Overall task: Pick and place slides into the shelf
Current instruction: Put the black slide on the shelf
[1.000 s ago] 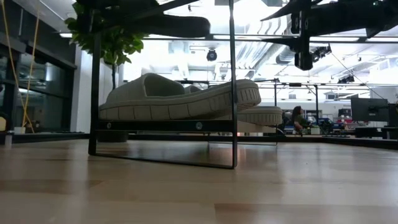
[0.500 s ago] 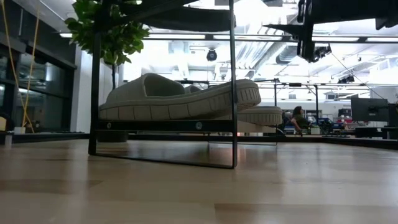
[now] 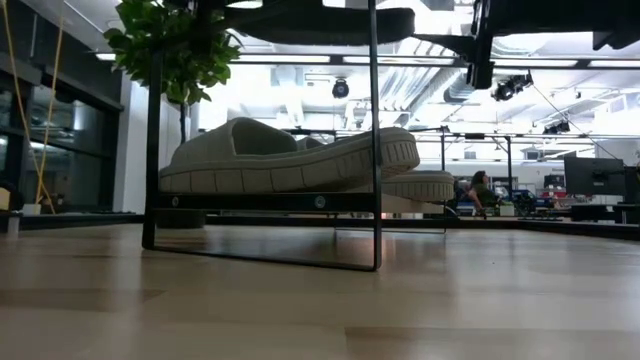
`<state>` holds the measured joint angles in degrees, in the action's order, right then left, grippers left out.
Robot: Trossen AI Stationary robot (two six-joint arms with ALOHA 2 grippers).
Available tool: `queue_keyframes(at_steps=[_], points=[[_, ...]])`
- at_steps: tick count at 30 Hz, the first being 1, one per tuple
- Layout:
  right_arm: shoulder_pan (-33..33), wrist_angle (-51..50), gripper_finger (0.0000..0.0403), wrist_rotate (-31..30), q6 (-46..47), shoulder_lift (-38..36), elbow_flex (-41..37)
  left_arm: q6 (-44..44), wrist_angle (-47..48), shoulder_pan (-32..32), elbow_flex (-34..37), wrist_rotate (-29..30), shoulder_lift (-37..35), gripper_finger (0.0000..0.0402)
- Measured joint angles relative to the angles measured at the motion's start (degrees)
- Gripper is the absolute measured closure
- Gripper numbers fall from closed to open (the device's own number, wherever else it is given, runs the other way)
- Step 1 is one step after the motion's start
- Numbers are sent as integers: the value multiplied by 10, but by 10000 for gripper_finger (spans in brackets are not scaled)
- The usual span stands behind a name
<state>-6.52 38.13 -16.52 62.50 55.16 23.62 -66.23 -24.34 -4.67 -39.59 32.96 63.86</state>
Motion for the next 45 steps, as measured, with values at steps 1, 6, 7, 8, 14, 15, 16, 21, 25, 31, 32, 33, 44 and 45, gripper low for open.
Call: queue_keyframes(at_steps=[1,6,7,8,14,15,16,21,25,31,32,33,44,45], points=[[0,2,164,0,0,4,0,0,0,0,0,0,4,401],[0,10,164,2,5,33,0,0,-30,0,0,0,21,401],[0,17,164,1,3,39,0,1,-30,0,0,-1,23,401],[-1,31,164,-4,-1,46,0,1,-28,0,0,-1,25,401],[-3,72,200,-32,-24,60,0,0,-27,0,0,-6,29,401],[-3,72,213,-33,-24,60,0,2,-27,0,0,-6,29,401],[-3,71,227,-33,-25,61,0,3,-27,0,0,-6,29,401],[-2,67,311,-32,-26,61,0,5,-27,1,0,-12,29,400],[-2,67,367,-38,-37,61,0,7,-27,1,0,-17,28,393],[-3,67,372,-51,-52,57,0,39,-26,2,0,-36,28,362],[-3,67,372,-55,-59,53,0,44,-27,2,0,-41,28,353],[-3,67,372,-61,-67,48,0,47,-27,2,0,-44,28,343],[-5,20,373,-158,-172,-73,0,50,-11,1,0,-75,29,212],[-7,10,373,-151,-180,-85,0,49,-3,2,0,-77,29,205]])
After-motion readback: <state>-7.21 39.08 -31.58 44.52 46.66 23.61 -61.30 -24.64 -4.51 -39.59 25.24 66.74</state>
